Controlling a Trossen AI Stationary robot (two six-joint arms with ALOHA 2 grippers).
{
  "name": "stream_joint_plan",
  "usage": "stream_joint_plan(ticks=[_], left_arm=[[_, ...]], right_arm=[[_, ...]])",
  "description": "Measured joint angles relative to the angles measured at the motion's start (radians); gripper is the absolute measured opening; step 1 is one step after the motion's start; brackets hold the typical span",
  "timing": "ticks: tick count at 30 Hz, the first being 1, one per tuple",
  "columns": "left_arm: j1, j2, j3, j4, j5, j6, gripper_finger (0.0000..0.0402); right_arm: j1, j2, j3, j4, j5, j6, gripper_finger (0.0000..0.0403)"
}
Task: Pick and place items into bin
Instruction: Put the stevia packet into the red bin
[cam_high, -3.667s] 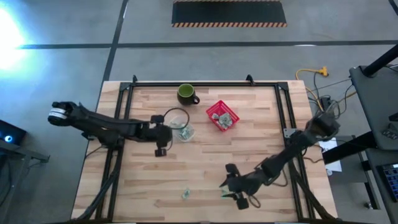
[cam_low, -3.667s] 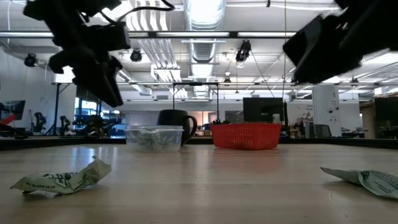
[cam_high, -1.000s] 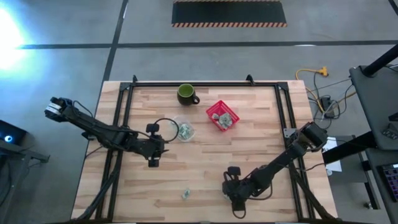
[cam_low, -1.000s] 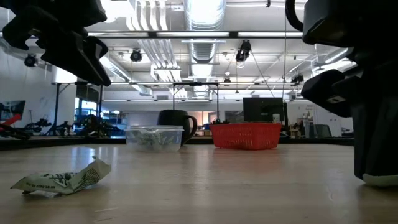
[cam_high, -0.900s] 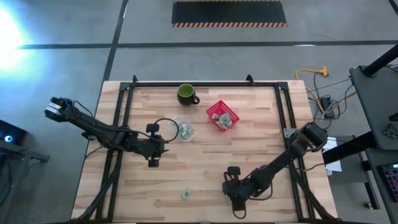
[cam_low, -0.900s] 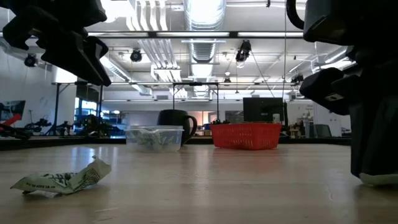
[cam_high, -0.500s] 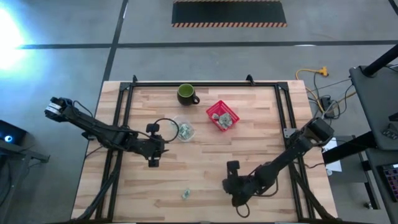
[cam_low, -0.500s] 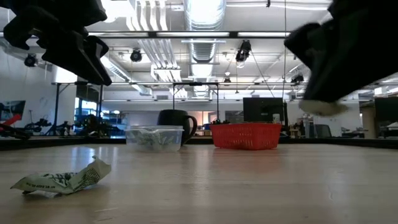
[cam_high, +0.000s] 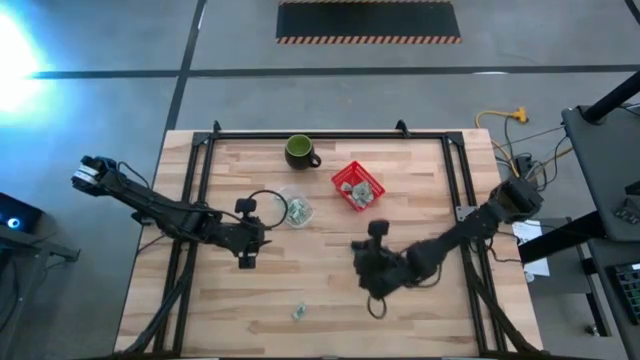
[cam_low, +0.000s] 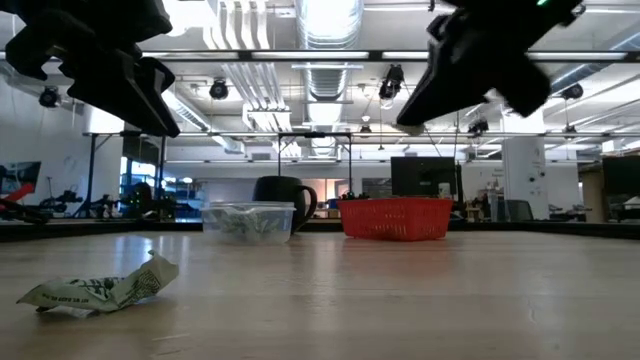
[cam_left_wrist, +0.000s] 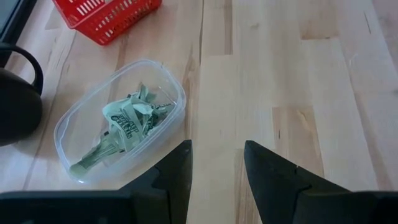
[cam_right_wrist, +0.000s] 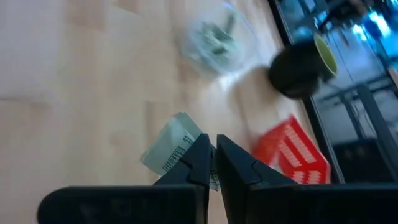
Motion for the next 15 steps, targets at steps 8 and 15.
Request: stream_joint_plan(ticks=[8, 15], left_arm=[[0.000, 0.000, 0.000, -0.002, 0.000, 0.000, 0.0130], [0.000, 0.000, 0.000, -0.001, 0.000, 0.000, 0.0130]], right_arm=[[-0.196, -0.032, -0.008, -0.031, -0.005, -0.002, 0.0012], [-0.349, -0.039, -0.028, -0.073, -0.054, 0.076, 0.0013]])
